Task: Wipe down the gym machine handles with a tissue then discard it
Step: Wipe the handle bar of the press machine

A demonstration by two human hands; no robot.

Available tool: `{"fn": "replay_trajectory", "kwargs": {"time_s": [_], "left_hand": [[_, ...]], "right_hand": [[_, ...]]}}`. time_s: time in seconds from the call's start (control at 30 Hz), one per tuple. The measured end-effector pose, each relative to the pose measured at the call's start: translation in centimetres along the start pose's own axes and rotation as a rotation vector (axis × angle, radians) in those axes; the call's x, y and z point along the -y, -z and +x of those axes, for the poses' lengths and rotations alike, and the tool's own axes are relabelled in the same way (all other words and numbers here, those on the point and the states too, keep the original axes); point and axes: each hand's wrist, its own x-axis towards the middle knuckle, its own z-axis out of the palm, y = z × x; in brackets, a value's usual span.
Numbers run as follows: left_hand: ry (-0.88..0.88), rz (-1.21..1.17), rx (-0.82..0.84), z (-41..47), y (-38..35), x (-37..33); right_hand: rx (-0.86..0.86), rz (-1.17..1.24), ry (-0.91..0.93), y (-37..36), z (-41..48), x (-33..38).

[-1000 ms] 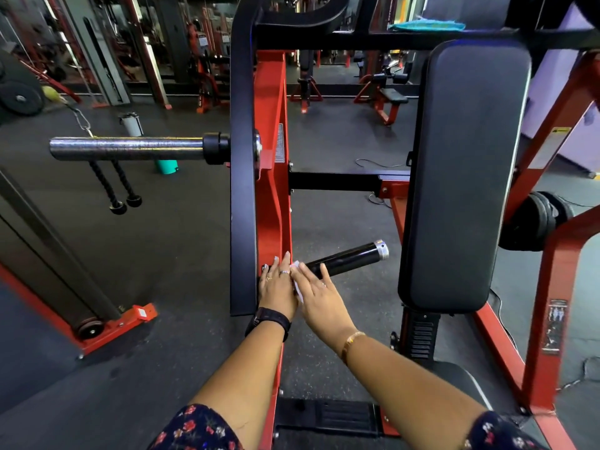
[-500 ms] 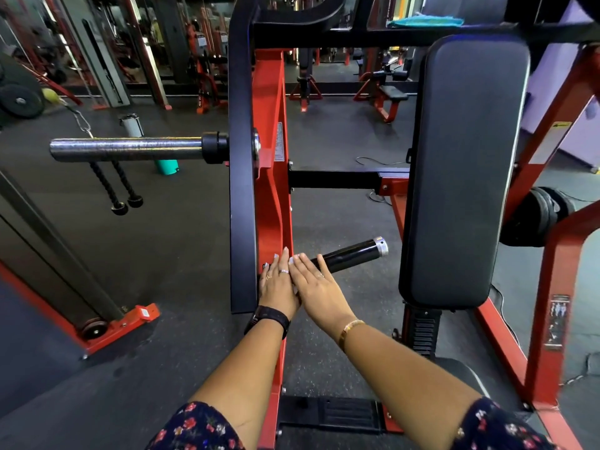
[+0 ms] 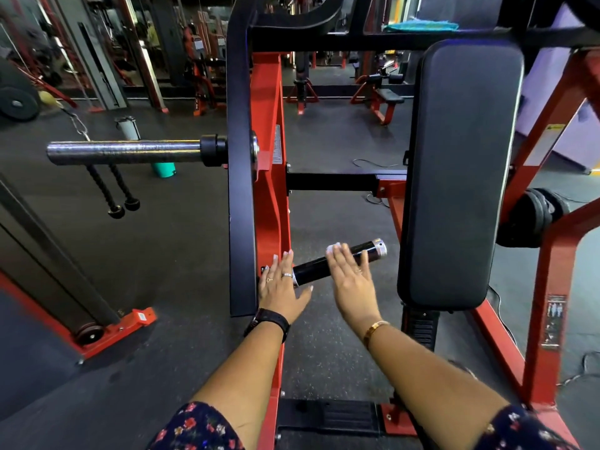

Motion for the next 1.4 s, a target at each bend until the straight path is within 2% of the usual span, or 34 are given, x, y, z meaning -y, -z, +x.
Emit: {"fn": "replay_trajectory", "kwargs": {"time_s": [0.13, 0.23, 0.3, 0.43, 0.57, 0.63, 0.77, 0.83, 0.9, 1.03, 1.17, 1.23, 1.33, 1.4], "left_hand": [[-0.007, 0.028, 0.015, -0.1, 0.1, 0.0], [-0.018, 0.039, 0.011, -0.3, 0.1, 0.1], [-0.032, 0.045, 0.006, -0.3, 0.0, 0.1], [-0.027, 0.074, 0.004, -0.2, -0.2, 0.0], [-0.031, 0.069, -0.001, -0.2, -0.1, 0.0], [-0.032, 0.058, -0.004, -0.2, -0.1, 0.0], [-0.03, 0.097, -0.022, -0.3, -0.3, 0.0], [-0.023, 0.093, -0.015, -0.2, -0.3, 0.0], [-0.02, 0.046, -0.012, -0.2, -0.2, 0.0], [-0.029, 0.039, -0.002, -0.3, -0.1, 0.0], [-0.025, 0.051, -0.008, -0.3, -0.1, -0.1], [-0.025, 0.074, -0.012, -0.3, -0.1, -0.1], [-0.015, 0.054, -0.043, -0.3, -0.2, -0.1], [0.0, 0.032, -0.043, -0.2, -0.4, -0.1]], "right_hand": [[0.049, -0.005, 0.25, -1.0, -0.6, 3.8], [0.086, -0.088, 0.335, -1.1, -1.5, 2.1], [0.084, -0.147, 0.264, -0.5, -2.0, -0.5], [0.029, -0.149, -0.033, 0.9, -1.4, -4.4], [0.008, -0.117, -0.169, 0.4, -0.1, -2.3], [-0.002, -0.072, -0.125, 0.2, 0.3, 0.1], [0.053, -0.047, 0.192, -0.5, 0.1, 4.2], [0.075, -0.083, 0.263, -0.3, -0.2, 3.7], [0.071, -0.176, 0.254, 0.2, -0.3, 1.5], [0.051, -0.241, 0.107, 1.4, 0.2, -3.4], [0.005, -0.166, -0.042, 1.0, -0.2, -2.5], [0.024, -0.092, -0.006, 0.4, -0.8, -0.3], [0.075, 0.006, 0.164, -0.6, -1.7, 3.6], [0.104, 0.104, 0.148, -1.1, -2.5, 5.3]]}}
